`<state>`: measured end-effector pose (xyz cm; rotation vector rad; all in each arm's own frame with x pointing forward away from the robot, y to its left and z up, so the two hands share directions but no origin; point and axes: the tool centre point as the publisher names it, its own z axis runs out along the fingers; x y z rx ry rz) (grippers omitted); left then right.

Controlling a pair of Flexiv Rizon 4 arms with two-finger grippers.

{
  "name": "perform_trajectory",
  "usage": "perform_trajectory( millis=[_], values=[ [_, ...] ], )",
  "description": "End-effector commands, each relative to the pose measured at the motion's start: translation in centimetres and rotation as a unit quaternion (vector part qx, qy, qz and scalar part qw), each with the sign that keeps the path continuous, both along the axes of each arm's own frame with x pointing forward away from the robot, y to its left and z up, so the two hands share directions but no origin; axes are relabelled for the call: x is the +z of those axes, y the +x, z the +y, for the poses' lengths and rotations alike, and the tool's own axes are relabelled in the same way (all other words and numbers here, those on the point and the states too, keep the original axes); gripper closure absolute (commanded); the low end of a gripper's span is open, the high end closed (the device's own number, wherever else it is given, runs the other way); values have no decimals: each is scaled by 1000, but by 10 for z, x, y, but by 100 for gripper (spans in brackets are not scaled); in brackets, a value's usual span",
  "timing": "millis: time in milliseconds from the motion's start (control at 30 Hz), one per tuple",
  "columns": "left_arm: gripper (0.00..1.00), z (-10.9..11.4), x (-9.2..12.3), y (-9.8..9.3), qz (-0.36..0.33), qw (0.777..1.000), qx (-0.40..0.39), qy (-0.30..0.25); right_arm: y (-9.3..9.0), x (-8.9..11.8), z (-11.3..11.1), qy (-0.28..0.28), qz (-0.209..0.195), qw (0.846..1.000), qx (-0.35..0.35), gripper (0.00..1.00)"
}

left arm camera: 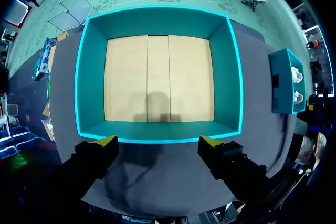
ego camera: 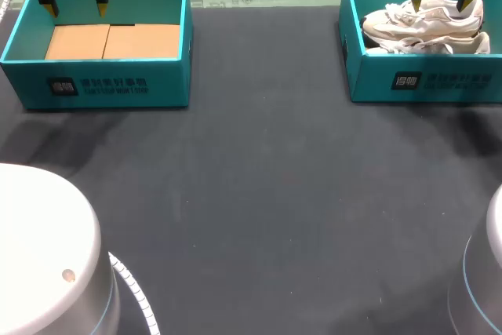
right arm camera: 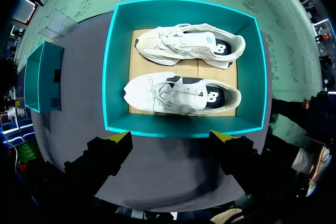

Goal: Take the shoe out of the shoebox, open the shoe tongue, remove and reinsert the insole, then place the shoe into the shoebox

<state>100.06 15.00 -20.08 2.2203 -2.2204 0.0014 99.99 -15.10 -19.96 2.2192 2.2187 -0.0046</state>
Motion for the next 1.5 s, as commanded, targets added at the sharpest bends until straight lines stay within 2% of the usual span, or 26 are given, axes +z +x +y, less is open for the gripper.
perform_trajectory(
  millis=[33,900,1167,1500],
  values=[
    [0,0,1,0,0,1000,0,0,0,0,0,0,0,1000,0,0],
    [0,0,1,0,0,1000,0,0,0,0,0,0,0,1000,0,0],
    [0,0,1,0,0,1000,0,0,9,1,-34,-28,-8,999,-32,0],
    [0,0,1,0,0,1000,0,0,4,-9,-72,-33,-19,997,-66,0]
  ],
)
